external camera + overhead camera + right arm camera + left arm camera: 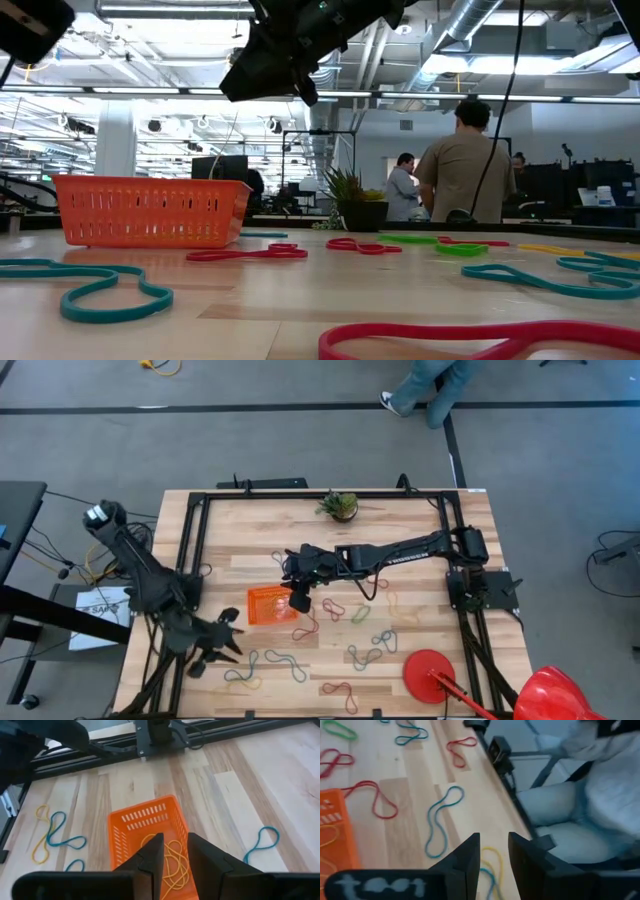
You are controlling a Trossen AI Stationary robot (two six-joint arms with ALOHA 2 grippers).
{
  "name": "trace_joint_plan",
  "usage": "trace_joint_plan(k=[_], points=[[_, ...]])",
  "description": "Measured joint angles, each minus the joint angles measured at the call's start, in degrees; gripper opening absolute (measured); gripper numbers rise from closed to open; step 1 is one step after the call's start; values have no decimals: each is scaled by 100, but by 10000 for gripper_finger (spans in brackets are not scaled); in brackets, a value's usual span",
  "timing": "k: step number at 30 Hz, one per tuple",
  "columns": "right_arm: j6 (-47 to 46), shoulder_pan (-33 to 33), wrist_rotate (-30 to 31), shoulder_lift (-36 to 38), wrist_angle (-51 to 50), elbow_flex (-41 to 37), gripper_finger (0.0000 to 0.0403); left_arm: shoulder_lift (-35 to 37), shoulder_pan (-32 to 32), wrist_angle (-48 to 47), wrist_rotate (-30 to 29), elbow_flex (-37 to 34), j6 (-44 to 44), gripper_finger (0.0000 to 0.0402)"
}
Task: Pick and place rubber bands into bin
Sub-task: Put the bottom yellow rubber band into the orange container
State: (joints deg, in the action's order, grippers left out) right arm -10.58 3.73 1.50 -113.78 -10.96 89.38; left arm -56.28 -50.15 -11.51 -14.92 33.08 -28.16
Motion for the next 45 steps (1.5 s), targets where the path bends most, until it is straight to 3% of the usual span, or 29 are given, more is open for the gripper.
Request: trace_joint_plan(k=[4, 10, 27, 36, 45], points=[[-1, -2, 0, 0, 28, 0, 79, -645, -532, 349, -600, 0, -20, 88], [-1, -2, 0, 0, 28, 0, 79, -1730, -606, 997, -939, -2, 43, 88], [-1, -2, 0, 0, 28, 0, 79, -3119, -307, 2248, -344, 5, -156, 88], [-1, -2, 0, 0, 30, 0, 79, -3797, -186, 2109, -181, 209, 8, 88], [-1, -2, 0, 0, 30, 0, 79, -3855, -164, 2118, -126, 271, -80, 88]])
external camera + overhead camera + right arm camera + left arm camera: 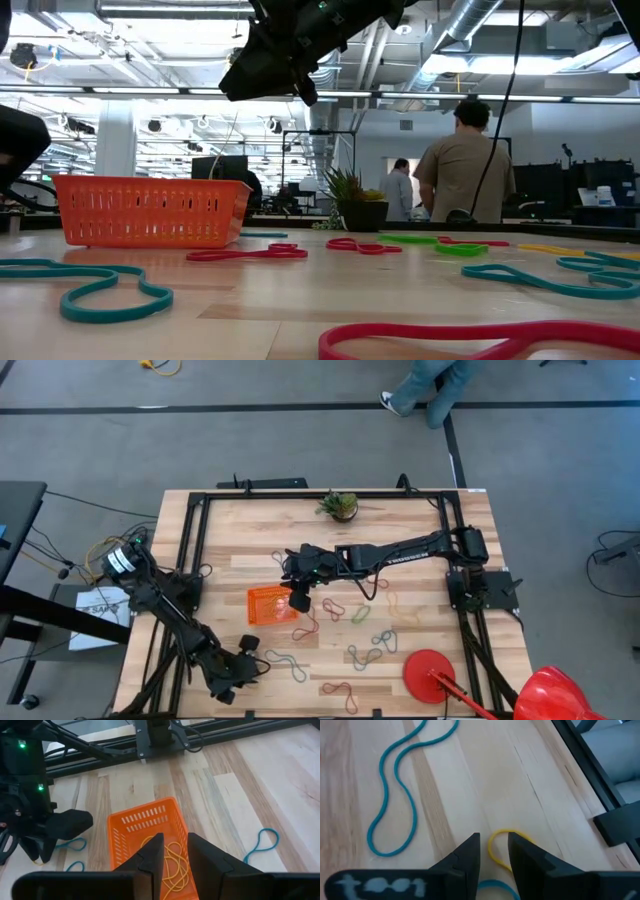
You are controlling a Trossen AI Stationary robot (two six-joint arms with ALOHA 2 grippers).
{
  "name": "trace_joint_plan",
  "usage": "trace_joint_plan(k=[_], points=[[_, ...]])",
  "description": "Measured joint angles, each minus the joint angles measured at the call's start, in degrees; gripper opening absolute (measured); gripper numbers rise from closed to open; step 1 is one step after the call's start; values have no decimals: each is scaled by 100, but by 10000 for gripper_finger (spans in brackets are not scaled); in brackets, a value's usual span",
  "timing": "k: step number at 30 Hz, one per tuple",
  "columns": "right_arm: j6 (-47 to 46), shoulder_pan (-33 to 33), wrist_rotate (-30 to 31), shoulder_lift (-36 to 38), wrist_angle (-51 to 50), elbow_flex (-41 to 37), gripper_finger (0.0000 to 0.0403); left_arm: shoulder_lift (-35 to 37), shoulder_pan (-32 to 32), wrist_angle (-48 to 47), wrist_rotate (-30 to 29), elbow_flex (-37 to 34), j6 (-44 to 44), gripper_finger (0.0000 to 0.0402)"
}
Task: Pick and place rubber bands into bin
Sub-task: Put the bottom yellow rubber band into the orange container
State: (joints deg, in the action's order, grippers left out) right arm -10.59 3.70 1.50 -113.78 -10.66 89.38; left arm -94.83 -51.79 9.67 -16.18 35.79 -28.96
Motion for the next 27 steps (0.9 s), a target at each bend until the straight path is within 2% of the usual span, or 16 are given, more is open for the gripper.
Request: trace_joint_plan(k=[12, 15, 20, 24, 27], points=[[2, 0, 0, 0, 0, 0, 79, 4, 0, -429, 41, 11, -62, 84], [2, 0, 0, 0, 0, 0, 79, 4, 0, -461, 45, 11, 135, 64], [2, 0, 0, 0, 0, 0, 79, 4, 4, -456, 38, 9, 421, 9], [2, 0, 0, 0, 0, 0, 79, 0, 0, -252, -190, -4, 439, 5], [2, 0, 0, 0, 0, 0, 79, 134, 4, -227, -617, 103, 562, 1]])
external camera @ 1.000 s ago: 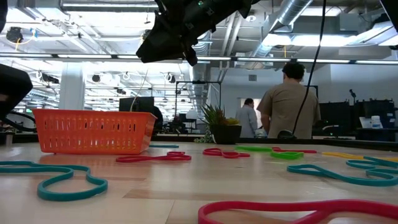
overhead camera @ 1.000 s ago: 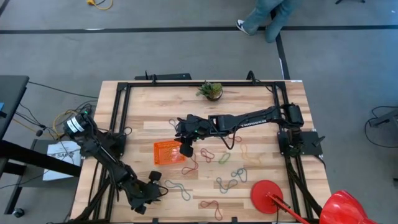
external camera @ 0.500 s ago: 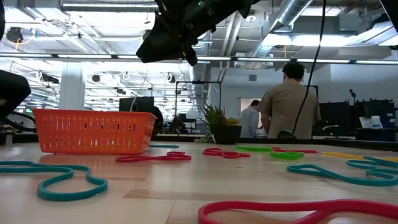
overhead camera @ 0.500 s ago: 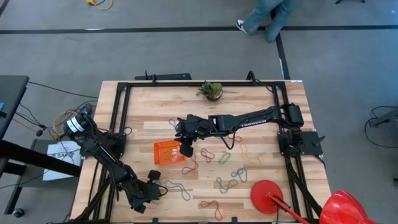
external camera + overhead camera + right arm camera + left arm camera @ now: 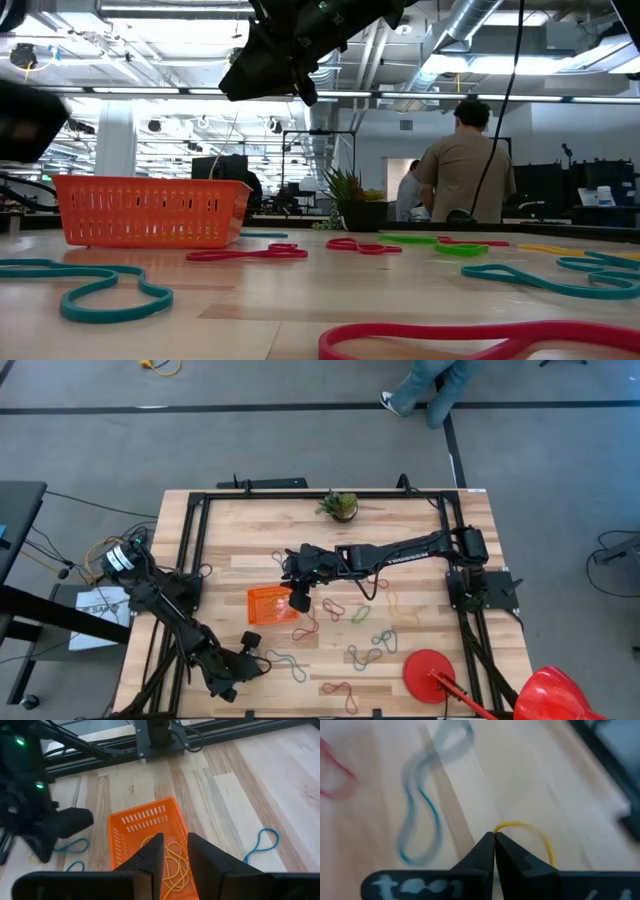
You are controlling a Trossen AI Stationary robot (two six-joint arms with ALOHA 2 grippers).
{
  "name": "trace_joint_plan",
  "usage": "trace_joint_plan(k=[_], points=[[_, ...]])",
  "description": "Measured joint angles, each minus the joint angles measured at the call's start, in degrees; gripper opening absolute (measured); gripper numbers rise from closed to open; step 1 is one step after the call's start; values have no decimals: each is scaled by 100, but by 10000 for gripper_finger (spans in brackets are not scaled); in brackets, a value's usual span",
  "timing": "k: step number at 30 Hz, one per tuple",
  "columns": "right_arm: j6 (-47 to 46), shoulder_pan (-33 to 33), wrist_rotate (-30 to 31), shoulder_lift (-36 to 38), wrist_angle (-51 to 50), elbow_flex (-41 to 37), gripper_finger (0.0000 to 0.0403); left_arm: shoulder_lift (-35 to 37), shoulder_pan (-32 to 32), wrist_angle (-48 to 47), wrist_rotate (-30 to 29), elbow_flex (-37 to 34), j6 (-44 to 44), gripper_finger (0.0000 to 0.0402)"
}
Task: Pick and place rubber bands into bin
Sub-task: Put the bottom yellow rubber band into the orange container
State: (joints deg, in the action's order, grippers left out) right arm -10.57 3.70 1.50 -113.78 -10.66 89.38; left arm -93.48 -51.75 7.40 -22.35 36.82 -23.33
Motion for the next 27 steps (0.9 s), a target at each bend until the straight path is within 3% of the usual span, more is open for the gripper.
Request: trace_joint_plan(k=[8, 12, 14, 19, 25, 27], points=[[0, 0, 0, 0, 0, 0, 79, 1254, 0, -1173, -1882, 439, 58, 0], [0, 0, 0, 0, 0, 0, 79, 2002, 14, -2035, -3260, 509, 30, 0], [0, 0, 0, 0, 0, 0, 79, 2333, 109, -2342, -3673, 519, 212, 0], [0, 0, 0, 0, 0, 0, 79, 2744, 749, -2800, -3517, 522, 354, 0], [0, 0, 0, 0, 0, 0, 79, 2332, 1638, -2937, -2264, 520, 319, 0], [0, 0, 1, 0, 0, 0, 79, 2098, 1827, -2928, -2117, 520, 316, 0]])
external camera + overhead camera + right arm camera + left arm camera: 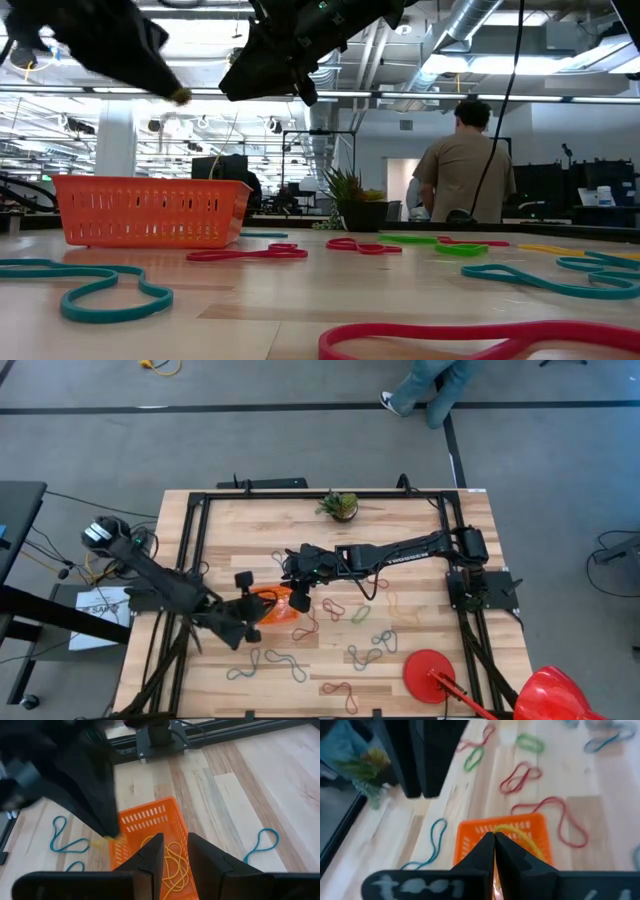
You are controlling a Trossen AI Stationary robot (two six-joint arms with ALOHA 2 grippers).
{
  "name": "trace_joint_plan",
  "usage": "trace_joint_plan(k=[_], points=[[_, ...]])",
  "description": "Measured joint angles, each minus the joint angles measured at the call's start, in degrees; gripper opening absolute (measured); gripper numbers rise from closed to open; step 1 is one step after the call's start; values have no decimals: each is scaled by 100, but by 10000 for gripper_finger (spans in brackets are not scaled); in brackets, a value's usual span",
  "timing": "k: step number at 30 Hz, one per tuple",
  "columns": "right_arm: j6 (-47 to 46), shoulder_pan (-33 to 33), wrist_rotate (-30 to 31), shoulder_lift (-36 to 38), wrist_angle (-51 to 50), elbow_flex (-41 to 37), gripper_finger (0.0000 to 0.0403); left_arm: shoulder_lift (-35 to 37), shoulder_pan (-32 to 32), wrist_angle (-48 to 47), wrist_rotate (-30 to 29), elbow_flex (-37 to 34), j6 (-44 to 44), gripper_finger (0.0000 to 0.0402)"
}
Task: Pick and place rubber bands into bin
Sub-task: Put the bottom yellow rubber band into the orange container
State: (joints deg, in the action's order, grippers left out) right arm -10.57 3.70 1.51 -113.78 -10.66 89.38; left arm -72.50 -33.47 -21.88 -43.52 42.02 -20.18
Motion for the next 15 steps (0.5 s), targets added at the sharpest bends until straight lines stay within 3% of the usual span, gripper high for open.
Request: trace_joint_plan(k=[10, 15], points=[[0, 0, -1, 0, 0, 0, 79, -908, 630, 29, -132, -2, -555, 2], [2, -7, 3, 0, -13, 0, 79, -1015, 739, 51, 319, -2, -514, 25]])
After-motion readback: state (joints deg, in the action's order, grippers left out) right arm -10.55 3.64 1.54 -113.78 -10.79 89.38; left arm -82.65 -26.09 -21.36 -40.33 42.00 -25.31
